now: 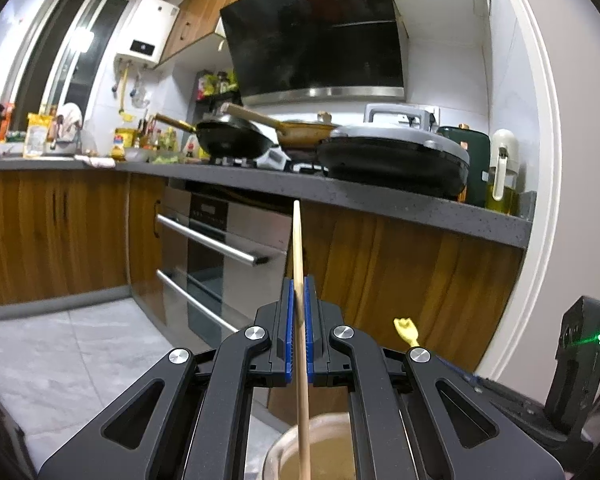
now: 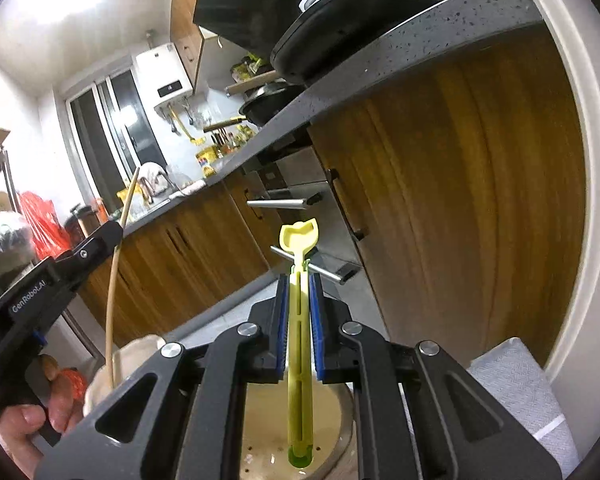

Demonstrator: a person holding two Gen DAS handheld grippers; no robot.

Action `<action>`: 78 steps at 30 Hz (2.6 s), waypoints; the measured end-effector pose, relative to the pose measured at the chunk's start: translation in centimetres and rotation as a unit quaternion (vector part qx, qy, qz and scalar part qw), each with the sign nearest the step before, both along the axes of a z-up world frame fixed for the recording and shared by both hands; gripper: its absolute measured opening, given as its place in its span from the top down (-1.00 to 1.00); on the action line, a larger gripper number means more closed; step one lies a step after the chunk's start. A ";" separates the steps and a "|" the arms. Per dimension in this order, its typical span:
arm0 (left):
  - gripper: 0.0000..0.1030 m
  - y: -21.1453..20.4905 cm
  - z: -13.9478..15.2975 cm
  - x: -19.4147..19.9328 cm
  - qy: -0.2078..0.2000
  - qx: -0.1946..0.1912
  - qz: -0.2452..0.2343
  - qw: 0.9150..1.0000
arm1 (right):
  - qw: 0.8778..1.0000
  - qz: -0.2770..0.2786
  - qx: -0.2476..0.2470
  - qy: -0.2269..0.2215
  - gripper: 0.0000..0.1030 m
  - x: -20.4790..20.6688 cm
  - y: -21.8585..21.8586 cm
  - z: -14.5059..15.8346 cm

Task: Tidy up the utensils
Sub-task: 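Lift chopstick into tall cup with left tool while right tool lowers spoon into smaller cup, then open the left tool releasing the chopstick while the right tool releases the spoon, then withdraw both tools from the holder back toward the utensils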

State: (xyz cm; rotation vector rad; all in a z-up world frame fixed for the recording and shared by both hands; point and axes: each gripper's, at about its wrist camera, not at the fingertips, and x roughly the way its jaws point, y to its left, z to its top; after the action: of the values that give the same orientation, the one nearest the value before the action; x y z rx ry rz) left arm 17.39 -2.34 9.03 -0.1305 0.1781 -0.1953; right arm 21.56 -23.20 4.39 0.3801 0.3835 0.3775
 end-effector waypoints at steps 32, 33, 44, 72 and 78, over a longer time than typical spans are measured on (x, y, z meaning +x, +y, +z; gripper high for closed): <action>0.64 1.6 -4.1 -8.4 0.041 0.065 -0.008 0.997 | 0.995 0.018 -0.101 0.007 0.81 -6.6 0.7 -0.5; 0.63 1.7 -4.1 -8.5 0.039 0.066 -0.007 0.997 | 0.995 0.018 -0.101 0.006 0.80 -6.8 0.6 -0.5; -0.33 3.0 -3.8 -10.1 0.032 0.044 0.004 0.999 | 0.995 0.017 -0.096 -0.016 -0.06 -8.0 -0.1 0.0; -0.87 2.7 -9.0 -15.0 0.124 0.099 0.001 0.987 | 0.990 -0.033 -0.139 0.012 -0.91 -15.5 -3.2 -3.4; -0.87 3.2 -9.9 -14.9 0.165 0.101 0.002 0.981 | 0.992 -0.032 -0.117 0.029 -0.91 -16.1 -3.9 -3.7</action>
State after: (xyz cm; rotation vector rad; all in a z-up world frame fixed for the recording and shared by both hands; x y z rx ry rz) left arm 2.46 0.89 -0.90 0.0395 0.5256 -0.1498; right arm 5.48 -27.07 0.69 0.1745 0.4660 0.2553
